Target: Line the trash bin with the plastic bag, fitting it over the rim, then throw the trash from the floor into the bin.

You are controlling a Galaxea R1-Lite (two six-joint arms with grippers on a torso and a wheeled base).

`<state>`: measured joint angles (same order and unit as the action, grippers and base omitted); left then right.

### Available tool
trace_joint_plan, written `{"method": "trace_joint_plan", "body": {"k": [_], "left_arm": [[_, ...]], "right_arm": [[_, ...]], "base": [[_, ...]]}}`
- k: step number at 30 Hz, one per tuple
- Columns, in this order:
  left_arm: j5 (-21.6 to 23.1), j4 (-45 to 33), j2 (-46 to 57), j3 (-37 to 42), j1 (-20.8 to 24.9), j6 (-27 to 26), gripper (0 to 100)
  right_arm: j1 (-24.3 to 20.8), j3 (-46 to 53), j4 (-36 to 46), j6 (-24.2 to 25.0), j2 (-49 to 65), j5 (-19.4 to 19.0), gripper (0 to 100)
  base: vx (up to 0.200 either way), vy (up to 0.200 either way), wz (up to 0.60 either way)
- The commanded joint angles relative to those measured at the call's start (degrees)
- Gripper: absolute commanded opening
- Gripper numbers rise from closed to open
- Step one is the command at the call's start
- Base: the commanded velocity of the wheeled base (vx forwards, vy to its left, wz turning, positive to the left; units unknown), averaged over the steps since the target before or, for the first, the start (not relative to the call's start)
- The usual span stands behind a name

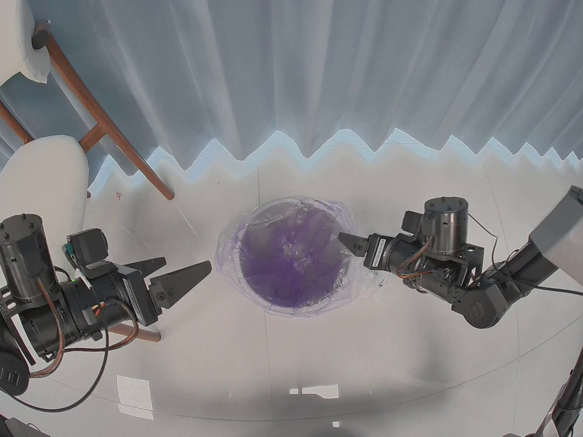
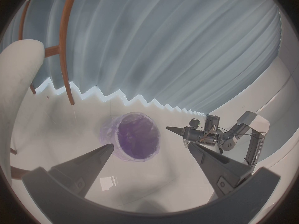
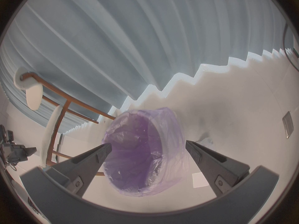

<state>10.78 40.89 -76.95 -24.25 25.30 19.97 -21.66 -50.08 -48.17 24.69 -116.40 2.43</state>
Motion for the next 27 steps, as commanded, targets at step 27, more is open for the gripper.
{"method": "trace_joint_plan", "body": {"k": [27], "left_arm": [[-1.37, 0.51, -9.54, 2.1, 0.98, -2.74, 100]], "right_arm": [[-0.49, -16.72, 7.65, -7.55, -16.58, 8.47, 100]], "base": [[0.0, 0.0, 0.0]]}}
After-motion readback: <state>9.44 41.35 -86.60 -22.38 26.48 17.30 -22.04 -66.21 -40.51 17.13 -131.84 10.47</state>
